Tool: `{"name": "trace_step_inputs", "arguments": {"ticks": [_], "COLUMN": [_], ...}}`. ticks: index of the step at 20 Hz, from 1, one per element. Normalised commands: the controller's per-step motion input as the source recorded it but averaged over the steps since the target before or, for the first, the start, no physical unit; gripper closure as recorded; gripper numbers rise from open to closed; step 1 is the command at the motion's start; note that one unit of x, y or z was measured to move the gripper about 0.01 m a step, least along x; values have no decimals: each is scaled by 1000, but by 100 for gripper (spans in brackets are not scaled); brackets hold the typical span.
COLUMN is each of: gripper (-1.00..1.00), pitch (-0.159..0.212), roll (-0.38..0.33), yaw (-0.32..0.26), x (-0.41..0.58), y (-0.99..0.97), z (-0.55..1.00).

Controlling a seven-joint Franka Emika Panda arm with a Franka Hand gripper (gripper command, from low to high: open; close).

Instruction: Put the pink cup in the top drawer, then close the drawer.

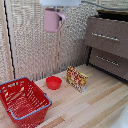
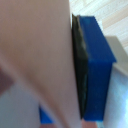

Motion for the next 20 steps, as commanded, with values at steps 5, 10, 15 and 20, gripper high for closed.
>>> {"name": "trace_step_inputs", "arguments": {"ticks": [5,10,15,20], "gripper": [100,100,100,100], "pitch": [48,12,41,34], "roll": [-47,-75,-81,-67], "yaw": [-62,-6,-46,-48], "x": [133,66,115,130], "y": [-427,-625,-682,-814], "z": [976,832,761,650]}}
